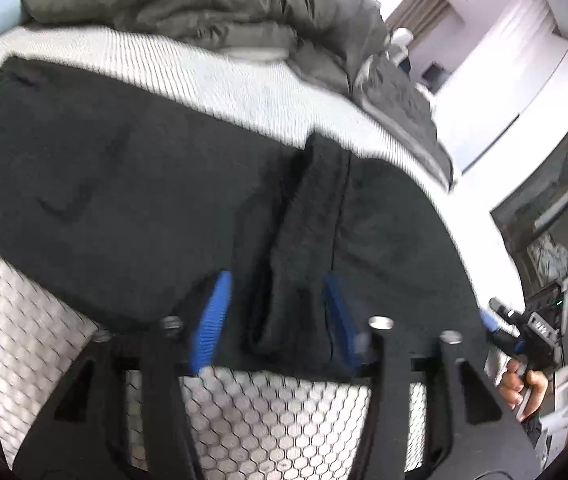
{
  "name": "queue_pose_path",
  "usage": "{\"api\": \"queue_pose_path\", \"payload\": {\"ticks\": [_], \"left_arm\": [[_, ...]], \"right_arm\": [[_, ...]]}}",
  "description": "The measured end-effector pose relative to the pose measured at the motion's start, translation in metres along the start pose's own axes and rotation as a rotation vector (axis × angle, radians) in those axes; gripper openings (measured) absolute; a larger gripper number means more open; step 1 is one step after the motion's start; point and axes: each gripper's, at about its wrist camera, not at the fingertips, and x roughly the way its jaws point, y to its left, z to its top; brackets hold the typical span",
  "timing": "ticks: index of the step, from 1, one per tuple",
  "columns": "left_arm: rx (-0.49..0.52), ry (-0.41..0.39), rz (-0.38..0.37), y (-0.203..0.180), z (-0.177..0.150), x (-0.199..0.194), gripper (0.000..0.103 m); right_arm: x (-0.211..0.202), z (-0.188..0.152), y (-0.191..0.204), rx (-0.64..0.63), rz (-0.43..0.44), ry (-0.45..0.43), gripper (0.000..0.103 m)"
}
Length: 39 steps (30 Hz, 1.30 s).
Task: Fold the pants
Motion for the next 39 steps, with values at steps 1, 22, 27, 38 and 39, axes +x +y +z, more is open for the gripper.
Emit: {"api": "queue_pose_path", "payload": {"ticks": [1, 22, 27, 38, 39], "left_arm": [[0.000, -0.013, 0.007, -0.002, 0.011, -0.002, 0.058], [0.096, 0.237, -0.026, -0.036, 0.099, 0.142, 0.033], [0.091, 0.229, -0.017, -0.027, 0.098, 0.144, 0.033], [0.075, 0.094, 0.045, -0.012, 0.091, 0.058, 0.055], [0.066, 0.054, 0.060, -0.006, 0.087, 0.039, 0.071]], "right_arm": [[0.005, 0.005, -0.002, 0.012, 0.001, 0.006, 0.042], [0.128, 0.097, 0.030, -0.196, -0.153, 0.202, 0.028], [0.152, 0.117, 0.029, -0.185, -0.178, 0.182, 0.023], [0.098, 0.097, 0.012, -0.110, -0.085, 0.177, 0.048], [0.092, 0.089, 0.013, -0.123, -0.107, 0.169, 0.049]]}}
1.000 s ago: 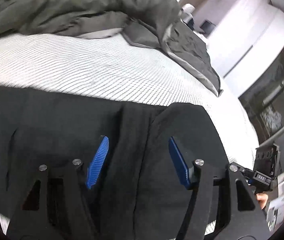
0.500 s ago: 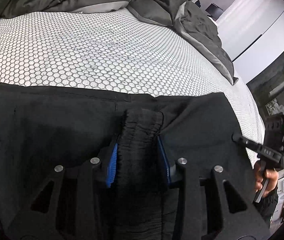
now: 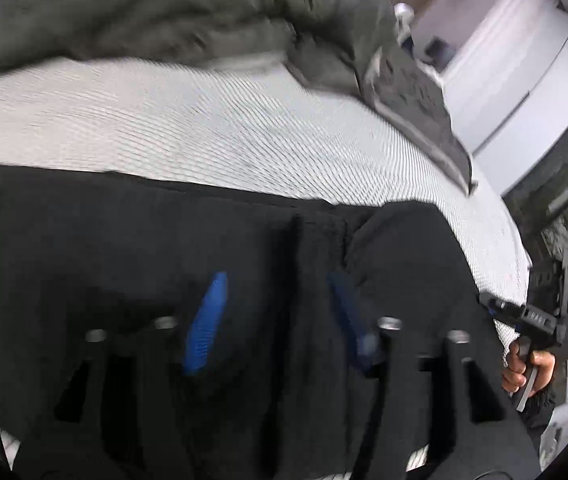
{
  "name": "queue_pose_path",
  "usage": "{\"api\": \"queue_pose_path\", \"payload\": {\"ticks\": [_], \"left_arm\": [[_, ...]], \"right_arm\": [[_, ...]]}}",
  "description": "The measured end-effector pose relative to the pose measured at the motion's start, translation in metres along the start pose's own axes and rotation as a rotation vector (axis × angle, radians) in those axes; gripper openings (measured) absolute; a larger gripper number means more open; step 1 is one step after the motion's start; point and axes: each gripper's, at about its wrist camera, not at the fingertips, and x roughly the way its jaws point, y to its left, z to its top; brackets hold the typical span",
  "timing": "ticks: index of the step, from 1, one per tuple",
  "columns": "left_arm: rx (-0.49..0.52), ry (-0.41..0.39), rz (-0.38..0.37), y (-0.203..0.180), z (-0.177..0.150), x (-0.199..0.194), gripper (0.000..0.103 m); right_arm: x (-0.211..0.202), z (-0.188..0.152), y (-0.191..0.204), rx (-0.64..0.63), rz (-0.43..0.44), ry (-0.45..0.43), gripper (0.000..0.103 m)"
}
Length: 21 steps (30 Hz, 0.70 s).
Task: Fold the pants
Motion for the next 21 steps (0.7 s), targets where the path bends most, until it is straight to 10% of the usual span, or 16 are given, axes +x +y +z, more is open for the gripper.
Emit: {"api": "queue_pose_path", "payload": {"ticks": [5, 14, 21], "left_arm": [[-0.177, -0.155, 0.113, 0.063, -0.048, -0.077, 0.091], [-0.501, -0.183, -0.022, 0.159, -0.068, -0.081, 0.088], [-0.646, -0.179, 0.051, 0.197, -0.056, -0.060, 0.023]], "right_arm": [[-0.027, -0.026, 0.022, -0.075, -0.067, -0.098, 0.091], [-0.051, -0.065, 0.032, -0.062, 0.002, -0.161, 0.094], [-0.043, -0.072, 0.044, -0.118, 0.003, -0.140, 0.094]]}}
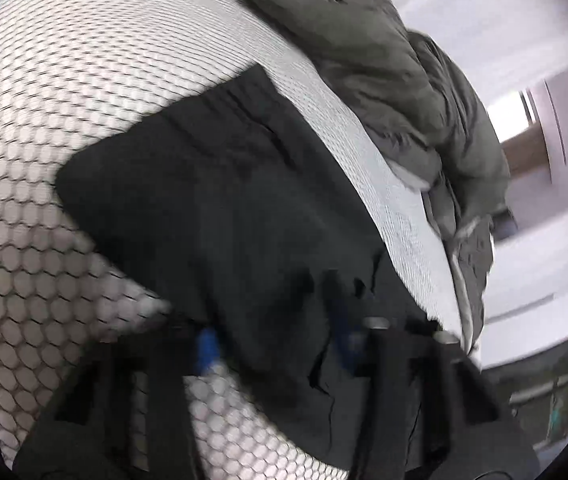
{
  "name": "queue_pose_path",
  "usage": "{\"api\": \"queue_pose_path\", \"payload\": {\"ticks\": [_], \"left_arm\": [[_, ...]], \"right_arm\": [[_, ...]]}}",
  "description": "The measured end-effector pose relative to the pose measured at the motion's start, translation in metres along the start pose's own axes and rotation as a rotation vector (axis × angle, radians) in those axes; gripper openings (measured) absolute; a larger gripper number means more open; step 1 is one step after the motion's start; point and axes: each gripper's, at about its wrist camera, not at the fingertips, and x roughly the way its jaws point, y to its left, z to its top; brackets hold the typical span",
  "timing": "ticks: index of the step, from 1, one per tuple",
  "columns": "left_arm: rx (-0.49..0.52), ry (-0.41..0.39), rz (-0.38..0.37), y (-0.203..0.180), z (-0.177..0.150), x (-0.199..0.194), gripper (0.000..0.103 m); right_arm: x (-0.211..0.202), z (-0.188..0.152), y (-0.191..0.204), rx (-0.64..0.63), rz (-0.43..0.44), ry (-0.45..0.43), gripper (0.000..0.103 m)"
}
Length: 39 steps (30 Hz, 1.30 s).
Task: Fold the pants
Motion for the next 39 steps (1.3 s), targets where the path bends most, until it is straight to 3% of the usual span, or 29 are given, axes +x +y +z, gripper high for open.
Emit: {"api": "queue_pose_path", "payload": {"ticks": [1, 4, 8, 10, 14, 17, 18, 20, 21, 22, 25, 28, 30, 32, 36, 39], "left_arm": [[-0.006, -0.007, 0.003, 0.004, 0.002, -0.001, 0.012], [0.019, -0.039, 0.008, 0.004, 0.004, -0.006, 0.005], [0.231, -0.141, 0.066, -0.050, -0.005, -0.024, 0.002], [0.327, -0.174, 0.059, -0.090, -0.014, -0.042, 0.002], [0.557, -0.213, -0.034, -0.190, -0.057, -0.071, 0.002], [0.734, -0.155, -0.168, -0.264, -0.120, -0.075, 0.004], [0.774, -0.107, -0.200, -0.278, -0.140, -0.070, 0.007], [0.862, 0.056, -0.301, -0.302, -0.188, -0.050, 0.035], [0.910, 0.145, -0.349, -0.307, -0.211, -0.040, 0.063], [0.951, 0.216, -0.385, -0.307, -0.233, -0.029, 0.076], [1.086, 0.251, -0.339, -0.292, -0.274, -0.011, 0.076], [1.004, 0.252, -0.362, -0.265, -0.260, -0.019, 0.076], [0.891, 0.227, -0.409, -0.243, -0.232, -0.031, 0.079], [0.794, 0.157, -0.403, -0.226, -0.196, -0.029, 0.083], [0.699, 0.086, -0.221, -0.181, -0.156, 0.003, 0.083], [0.670, 0.170, -0.091, -0.157, -0.149, 0.031, 0.078]], "right_arm": [[0.001, -0.001, 0.000, 0.000, -0.003, 0.003, 0.094], [0.001, -0.001, -0.004, 0.010, -0.002, 0.006, 0.094], [-0.001, -0.001, -0.006, 0.012, -0.001, 0.006, 0.094], [0.000, -0.001, -0.005, 0.012, -0.002, 0.006, 0.094], [0.004, 0.002, -0.006, 0.016, -0.008, 0.005, 0.094], [0.004, 0.005, -0.009, 0.032, -0.014, -0.007, 0.094], [0.002, 0.006, -0.012, 0.041, -0.019, -0.015, 0.094], [-0.001, 0.006, -0.017, 0.059, -0.031, -0.026, 0.094], [-0.002, 0.006, -0.020, 0.070, -0.039, -0.033, 0.094], [-0.004, 0.007, -0.023, 0.079, -0.048, -0.039, 0.094], [-0.011, 0.007, -0.031, 0.101, -0.064, -0.057, 0.094], [-0.019, 0.005, -0.034, 0.105, -0.057, -0.069, 0.094], [-0.021, 0.006, -0.030, 0.098, -0.043, -0.074, 0.094], [-0.021, 0.006, -0.020, 0.084, -0.012, -0.075, 0.094], [-0.017, 0.004, 0.014, 0.004, 0.075, -0.072, 0.093], [-0.009, -0.001, 0.039, -0.036, 0.196, -0.046, 0.081]]}}
